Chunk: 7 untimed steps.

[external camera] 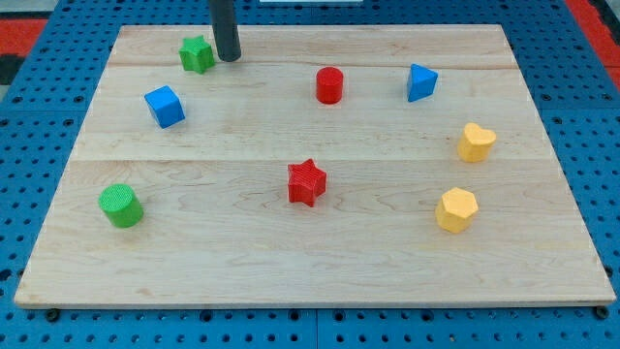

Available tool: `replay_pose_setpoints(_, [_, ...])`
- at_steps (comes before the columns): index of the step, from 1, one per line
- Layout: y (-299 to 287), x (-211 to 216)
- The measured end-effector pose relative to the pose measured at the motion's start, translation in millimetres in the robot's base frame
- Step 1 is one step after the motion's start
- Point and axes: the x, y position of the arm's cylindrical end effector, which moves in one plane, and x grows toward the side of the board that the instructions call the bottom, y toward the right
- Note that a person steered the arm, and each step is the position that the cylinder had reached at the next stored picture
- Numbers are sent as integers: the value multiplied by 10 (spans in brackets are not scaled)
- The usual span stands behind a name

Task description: Move cube diagonal to the green star

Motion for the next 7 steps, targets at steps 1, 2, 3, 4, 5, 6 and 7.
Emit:
replay_pose_setpoints(1, [-29,0])
replay_pose_setpoints(2, [285,47])
replay_pose_setpoints(3, [497,144])
replay_pose_setpoints(4, [454,376])
replay_pose_setpoints(5, [451,578])
replay_pose_setpoints(6, [411,605])
replay_pose_setpoints(7, [402,967])
